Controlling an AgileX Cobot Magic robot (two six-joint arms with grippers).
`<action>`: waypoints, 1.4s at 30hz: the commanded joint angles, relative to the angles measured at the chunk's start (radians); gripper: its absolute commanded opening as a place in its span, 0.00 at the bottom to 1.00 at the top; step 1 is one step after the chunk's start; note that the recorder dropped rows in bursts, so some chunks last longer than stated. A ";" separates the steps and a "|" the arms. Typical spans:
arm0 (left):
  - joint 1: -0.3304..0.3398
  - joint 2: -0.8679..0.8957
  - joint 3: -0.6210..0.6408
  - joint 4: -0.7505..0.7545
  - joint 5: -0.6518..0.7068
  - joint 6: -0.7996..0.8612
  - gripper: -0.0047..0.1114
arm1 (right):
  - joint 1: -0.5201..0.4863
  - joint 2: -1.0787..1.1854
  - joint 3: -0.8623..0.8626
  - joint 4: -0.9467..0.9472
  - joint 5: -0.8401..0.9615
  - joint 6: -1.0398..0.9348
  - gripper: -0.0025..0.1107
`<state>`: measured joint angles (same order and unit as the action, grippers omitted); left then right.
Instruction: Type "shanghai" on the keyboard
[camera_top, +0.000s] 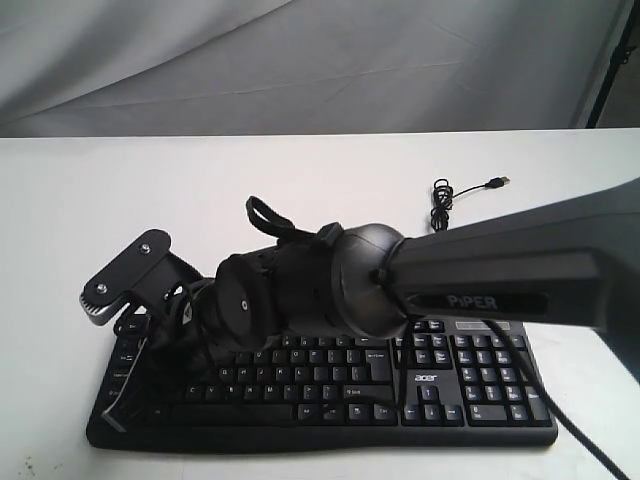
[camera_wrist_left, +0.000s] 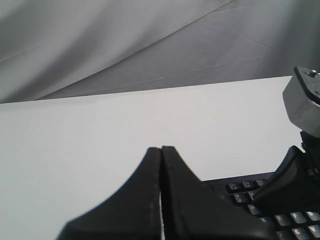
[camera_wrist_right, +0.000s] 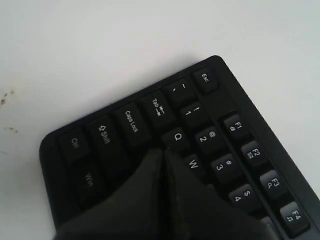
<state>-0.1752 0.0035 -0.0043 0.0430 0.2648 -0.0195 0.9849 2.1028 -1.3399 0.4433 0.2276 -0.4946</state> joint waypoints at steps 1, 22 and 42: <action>-0.004 -0.003 0.004 0.005 -0.006 -0.003 0.04 | -0.007 0.019 0.005 -0.015 -0.015 0.000 0.02; -0.004 -0.003 0.004 0.005 -0.006 -0.003 0.04 | -0.007 0.058 0.005 -0.015 -0.022 0.001 0.02; -0.004 -0.003 0.004 0.005 -0.006 -0.003 0.04 | -0.089 -0.209 0.310 -0.033 -0.085 0.031 0.02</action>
<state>-0.1752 0.0035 -0.0043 0.0430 0.2648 -0.0195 0.8991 1.8964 -1.0508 0.4127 0.1675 -0.4689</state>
